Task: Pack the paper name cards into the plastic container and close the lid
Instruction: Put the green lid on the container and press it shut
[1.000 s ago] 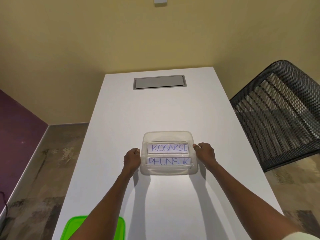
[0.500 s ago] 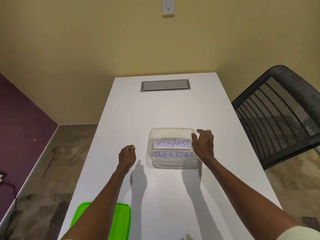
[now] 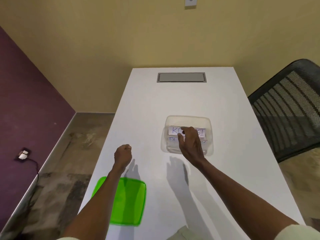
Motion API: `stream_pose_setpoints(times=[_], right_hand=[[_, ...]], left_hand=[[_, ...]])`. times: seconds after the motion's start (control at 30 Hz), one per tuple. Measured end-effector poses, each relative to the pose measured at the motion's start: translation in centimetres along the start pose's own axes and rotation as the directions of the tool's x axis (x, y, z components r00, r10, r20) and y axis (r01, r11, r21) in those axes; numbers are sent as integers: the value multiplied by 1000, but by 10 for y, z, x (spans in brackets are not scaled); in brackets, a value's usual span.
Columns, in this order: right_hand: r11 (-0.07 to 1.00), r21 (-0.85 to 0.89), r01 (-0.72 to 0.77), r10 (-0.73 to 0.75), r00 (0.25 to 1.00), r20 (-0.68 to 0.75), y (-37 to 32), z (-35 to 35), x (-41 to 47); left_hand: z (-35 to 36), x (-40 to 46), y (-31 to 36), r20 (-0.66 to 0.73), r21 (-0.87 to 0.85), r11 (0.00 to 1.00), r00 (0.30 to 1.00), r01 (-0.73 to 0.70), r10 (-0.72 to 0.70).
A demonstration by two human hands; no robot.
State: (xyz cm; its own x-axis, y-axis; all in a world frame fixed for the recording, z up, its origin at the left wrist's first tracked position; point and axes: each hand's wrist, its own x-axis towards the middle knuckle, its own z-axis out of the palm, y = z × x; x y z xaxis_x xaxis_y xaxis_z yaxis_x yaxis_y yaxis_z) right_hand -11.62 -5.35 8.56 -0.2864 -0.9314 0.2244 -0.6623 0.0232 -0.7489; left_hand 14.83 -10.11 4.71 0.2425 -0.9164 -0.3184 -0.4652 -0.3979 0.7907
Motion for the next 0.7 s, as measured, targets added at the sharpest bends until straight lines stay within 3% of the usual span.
stream_pose_setpoints(times=[0.17, 0.37, 0.5, 0.7], right_hand=[[998, 28, -63, 59, 990, 128, -15, 35, -26], [992, -68, -103, 119, 937, 330, -18, 73, -55], [976, -133, -175, 218, 855, 471, -20, 91, -72], [932, -219, -288, 362, 720, 592, -18, 112, -92]], left_hand=[[-28, -11, -31, -71, 169, 986, 997, 4, 8], [-53, -9, -72, -56, 268, 962, 998, 49, -35], [-60, -9, -94, -44, 232, 962, 990, 142, -135], [-61, -15, -115, -85, 382, 905, 983, 185, -165]])
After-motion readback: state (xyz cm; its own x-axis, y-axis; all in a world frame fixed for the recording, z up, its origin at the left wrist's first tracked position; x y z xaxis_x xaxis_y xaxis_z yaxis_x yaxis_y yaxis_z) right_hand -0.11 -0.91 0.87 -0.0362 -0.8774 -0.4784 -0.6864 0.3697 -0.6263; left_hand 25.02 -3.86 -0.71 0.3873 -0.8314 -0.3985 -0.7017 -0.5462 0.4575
